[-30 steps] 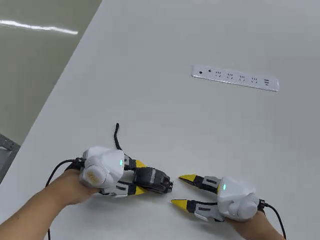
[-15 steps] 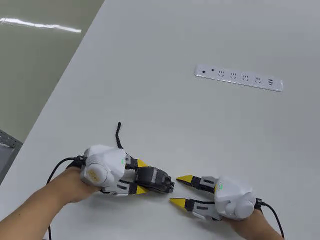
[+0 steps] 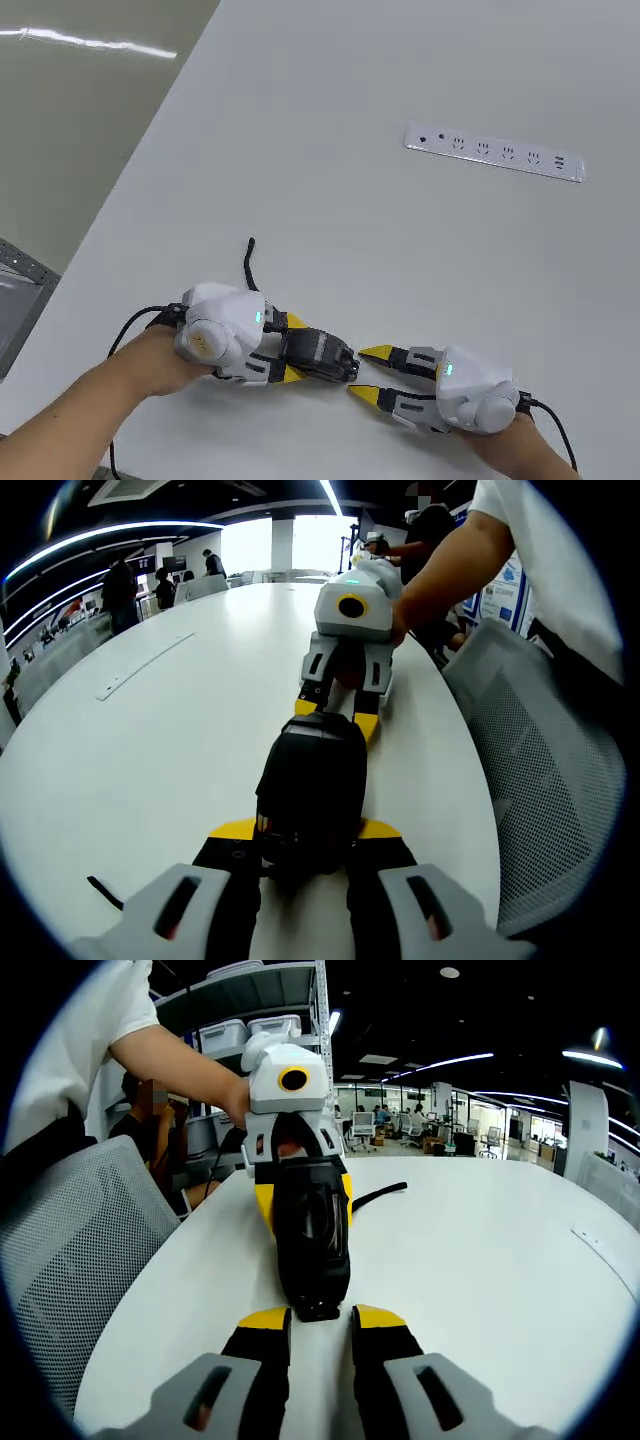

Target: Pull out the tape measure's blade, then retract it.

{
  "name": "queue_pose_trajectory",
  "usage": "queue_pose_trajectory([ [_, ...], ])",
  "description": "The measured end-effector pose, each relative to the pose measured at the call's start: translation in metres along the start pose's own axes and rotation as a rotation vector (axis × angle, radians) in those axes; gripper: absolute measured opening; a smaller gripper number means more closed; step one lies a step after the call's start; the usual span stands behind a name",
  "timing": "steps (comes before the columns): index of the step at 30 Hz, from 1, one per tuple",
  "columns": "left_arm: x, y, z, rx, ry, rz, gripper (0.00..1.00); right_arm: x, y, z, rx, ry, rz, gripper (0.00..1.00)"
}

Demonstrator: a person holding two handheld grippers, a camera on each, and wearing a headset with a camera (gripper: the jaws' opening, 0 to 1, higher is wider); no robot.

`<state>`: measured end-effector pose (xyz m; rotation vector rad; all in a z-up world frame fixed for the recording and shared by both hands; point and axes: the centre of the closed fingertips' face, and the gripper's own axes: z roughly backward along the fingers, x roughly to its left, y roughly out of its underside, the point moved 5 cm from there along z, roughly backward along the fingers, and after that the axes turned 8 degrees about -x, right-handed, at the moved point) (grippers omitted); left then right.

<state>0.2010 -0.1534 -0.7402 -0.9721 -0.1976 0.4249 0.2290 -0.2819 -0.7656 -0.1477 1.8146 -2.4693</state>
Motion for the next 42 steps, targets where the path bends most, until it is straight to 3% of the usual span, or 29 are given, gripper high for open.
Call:
queue_pose_trajectory([
  [7,0.0,0.0001,0.0001,0.0,0.0,0.0,0.29,0.0005,0.0005,-0.0022,-0.005,-0.011,0.007,0.2],
  [9,-0.0002,0.0,0.0001,0.001,0.001,-0.001,0.29,0.0032,0.0003,-0.0026,-0.006,-0.034,0.024,0.17],
  [42,0.0002,-0.0001,-0.0002,0.004,0.006,-0.014,0.28,0.0023,0.0016,-0.0008,-0.026,-0.025,0.006,0.11],
])
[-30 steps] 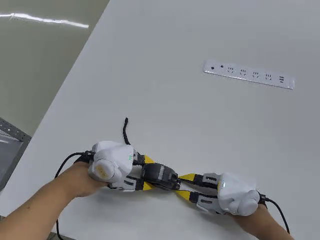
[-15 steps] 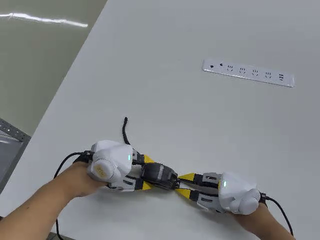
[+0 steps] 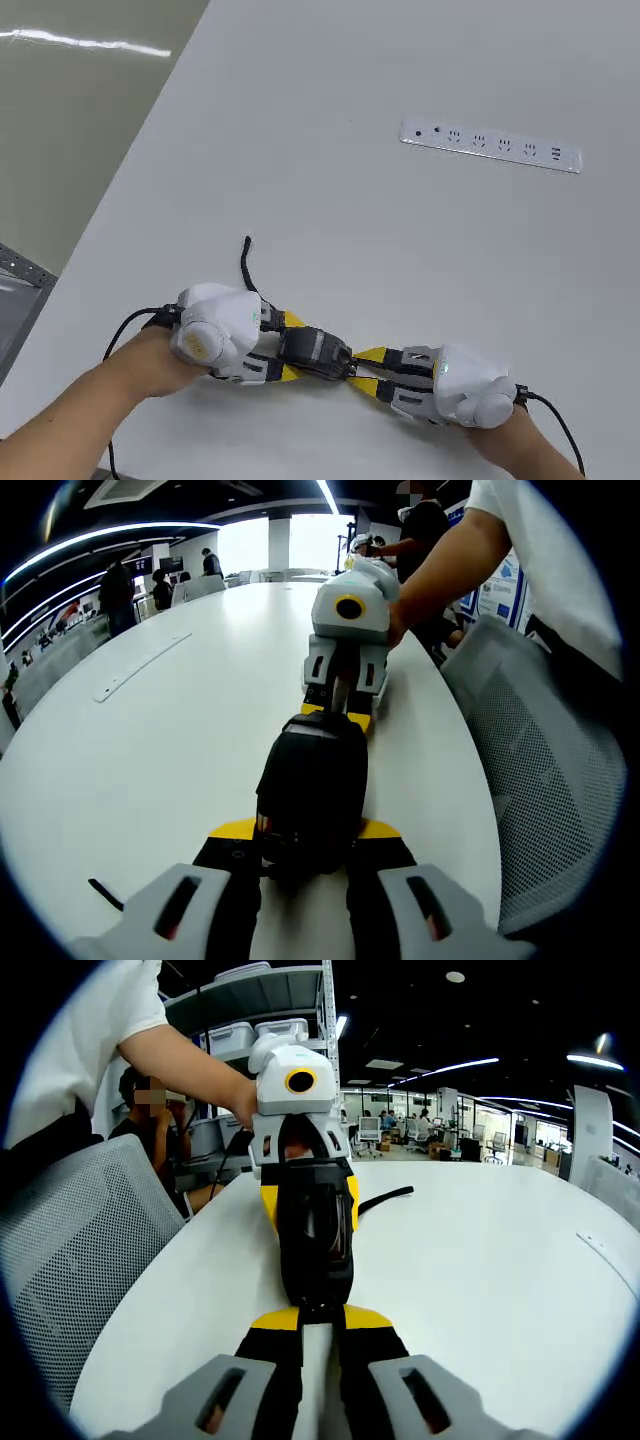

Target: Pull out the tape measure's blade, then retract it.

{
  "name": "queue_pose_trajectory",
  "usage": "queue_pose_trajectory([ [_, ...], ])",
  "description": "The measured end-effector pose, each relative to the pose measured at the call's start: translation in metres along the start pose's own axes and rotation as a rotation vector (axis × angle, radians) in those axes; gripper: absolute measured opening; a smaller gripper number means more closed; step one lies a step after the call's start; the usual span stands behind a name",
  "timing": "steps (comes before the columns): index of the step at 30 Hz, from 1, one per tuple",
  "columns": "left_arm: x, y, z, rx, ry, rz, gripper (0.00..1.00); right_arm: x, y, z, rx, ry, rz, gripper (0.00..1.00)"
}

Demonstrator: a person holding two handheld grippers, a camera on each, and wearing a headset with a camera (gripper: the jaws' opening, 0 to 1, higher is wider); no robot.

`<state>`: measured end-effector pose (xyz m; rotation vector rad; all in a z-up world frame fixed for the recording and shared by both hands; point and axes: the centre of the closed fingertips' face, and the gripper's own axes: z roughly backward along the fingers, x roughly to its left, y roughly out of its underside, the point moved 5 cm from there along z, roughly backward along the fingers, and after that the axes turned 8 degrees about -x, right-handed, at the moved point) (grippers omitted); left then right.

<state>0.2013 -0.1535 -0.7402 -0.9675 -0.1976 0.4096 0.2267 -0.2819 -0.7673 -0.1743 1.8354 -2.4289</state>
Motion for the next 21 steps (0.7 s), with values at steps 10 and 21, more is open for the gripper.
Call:
queue_pose_trajectory([
  [10,-0.0009,0.0007,0.0006,0.001,0.007,-0.011,0.28,0.0024,0.0022,0.0002,-0.002,0.005,0.002,0.11],
  [21,-0.0009,0.001,0.0007,-0.001,0.009,-0.01,0.28,0.0034,0.0008,0.001,-0.001,0.012,0.008,0.11],
])
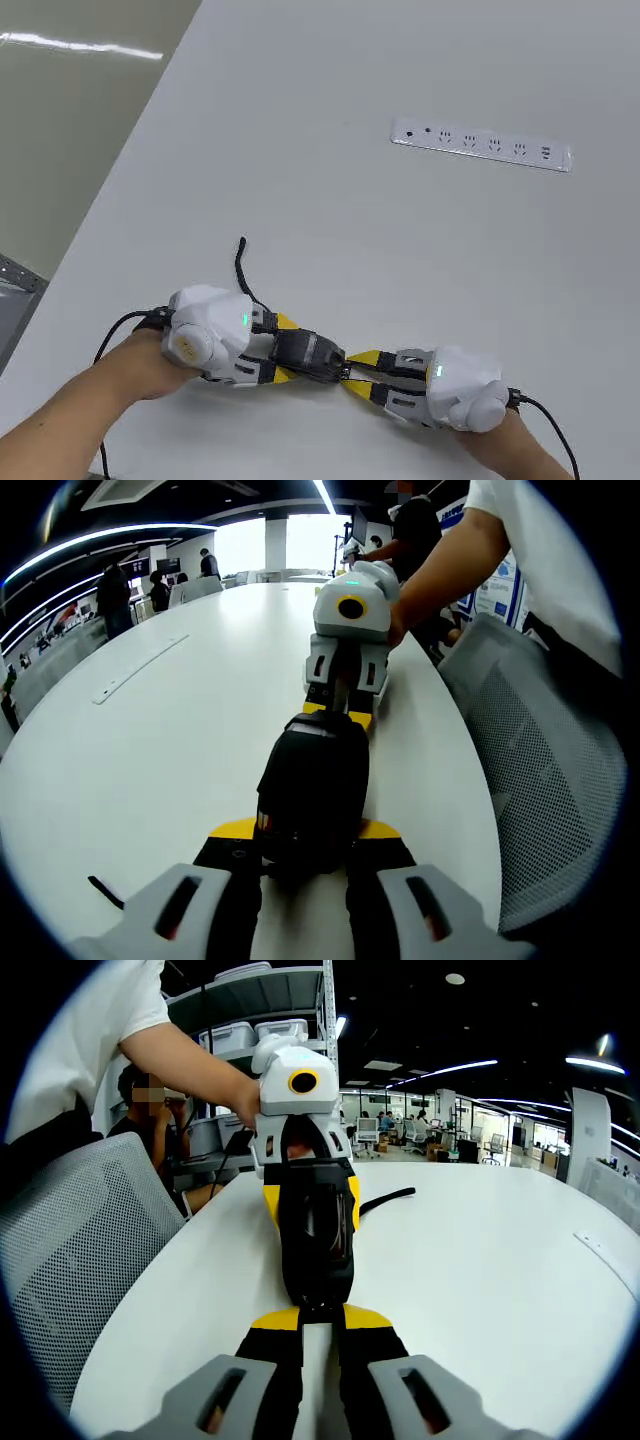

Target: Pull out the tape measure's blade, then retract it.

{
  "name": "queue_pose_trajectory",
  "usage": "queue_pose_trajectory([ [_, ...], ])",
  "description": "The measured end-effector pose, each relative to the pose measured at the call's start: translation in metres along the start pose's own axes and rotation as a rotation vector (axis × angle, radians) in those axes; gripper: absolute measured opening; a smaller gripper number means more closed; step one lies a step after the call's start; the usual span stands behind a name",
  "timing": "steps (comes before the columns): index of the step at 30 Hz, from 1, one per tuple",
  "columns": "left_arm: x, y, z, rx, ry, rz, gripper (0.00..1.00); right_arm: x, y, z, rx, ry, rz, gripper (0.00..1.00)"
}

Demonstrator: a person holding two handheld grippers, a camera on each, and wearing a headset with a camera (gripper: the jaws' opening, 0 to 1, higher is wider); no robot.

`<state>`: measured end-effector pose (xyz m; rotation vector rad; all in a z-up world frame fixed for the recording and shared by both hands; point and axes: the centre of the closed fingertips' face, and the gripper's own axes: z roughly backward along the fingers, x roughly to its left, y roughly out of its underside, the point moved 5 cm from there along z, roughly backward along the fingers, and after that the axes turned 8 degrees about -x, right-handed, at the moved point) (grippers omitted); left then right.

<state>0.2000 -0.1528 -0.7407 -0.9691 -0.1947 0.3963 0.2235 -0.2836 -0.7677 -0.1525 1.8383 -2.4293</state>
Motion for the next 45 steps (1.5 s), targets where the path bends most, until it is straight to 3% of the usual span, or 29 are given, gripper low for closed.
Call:
queue_pose_trajectory([
  [26,0.0,0.0,0.0,-0.003,-0.004,0.006,0.28,0.0,0.006,0.017,0.006,0.018,-0.018,0.11],
  [45,0.0,-0.001,0.0,-0.007,-0.006,0.009,0.28,0.0,0.011,0.04,0.012,0.029,-0.031,0.1],
])
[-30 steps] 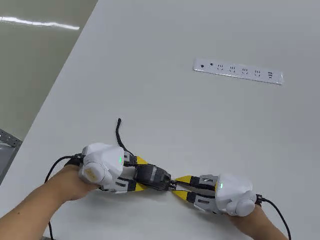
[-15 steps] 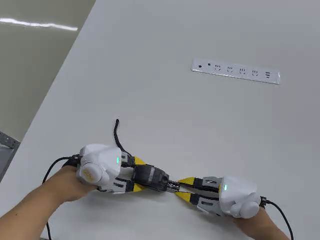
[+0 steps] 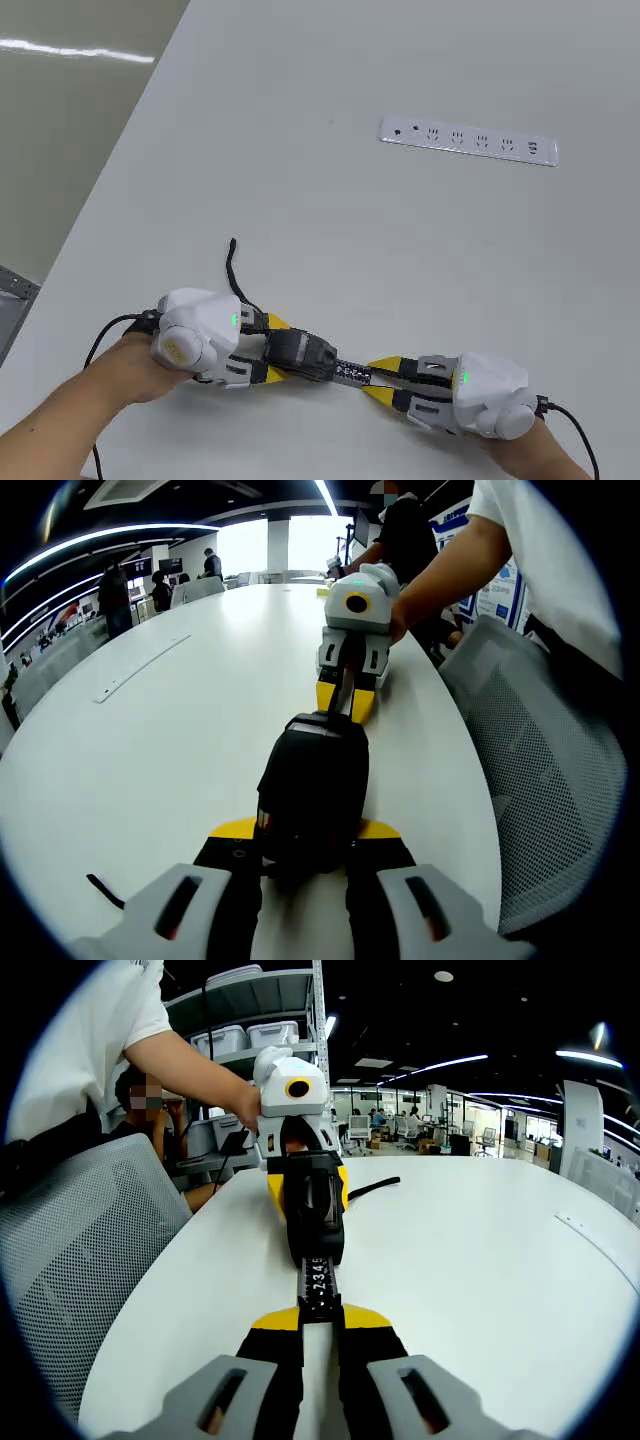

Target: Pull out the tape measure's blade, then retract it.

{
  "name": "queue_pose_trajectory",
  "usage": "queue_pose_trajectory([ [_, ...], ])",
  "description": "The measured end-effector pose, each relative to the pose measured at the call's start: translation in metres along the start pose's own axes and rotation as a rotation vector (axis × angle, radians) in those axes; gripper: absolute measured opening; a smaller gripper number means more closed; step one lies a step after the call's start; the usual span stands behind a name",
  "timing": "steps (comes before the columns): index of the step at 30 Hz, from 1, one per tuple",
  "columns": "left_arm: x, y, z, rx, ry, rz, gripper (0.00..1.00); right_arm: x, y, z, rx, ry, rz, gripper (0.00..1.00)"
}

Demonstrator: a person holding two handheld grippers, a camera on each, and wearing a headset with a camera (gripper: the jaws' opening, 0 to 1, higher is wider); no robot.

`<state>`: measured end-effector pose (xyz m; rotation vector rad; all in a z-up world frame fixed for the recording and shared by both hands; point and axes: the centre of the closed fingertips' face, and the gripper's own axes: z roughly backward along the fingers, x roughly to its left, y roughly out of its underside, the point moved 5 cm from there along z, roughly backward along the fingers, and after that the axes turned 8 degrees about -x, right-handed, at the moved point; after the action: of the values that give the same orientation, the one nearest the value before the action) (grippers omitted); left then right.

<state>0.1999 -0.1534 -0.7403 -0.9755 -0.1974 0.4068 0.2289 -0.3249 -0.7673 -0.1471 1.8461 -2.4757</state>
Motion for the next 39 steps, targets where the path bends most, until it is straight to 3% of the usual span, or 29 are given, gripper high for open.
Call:
queue_pose_trajectory([
  [39,-0.001,0.0,0.0,0.002,-0.008,0.009,0.28,-0.001,0.01,0.046,0.009,0.017,-0.03,0.1],
])
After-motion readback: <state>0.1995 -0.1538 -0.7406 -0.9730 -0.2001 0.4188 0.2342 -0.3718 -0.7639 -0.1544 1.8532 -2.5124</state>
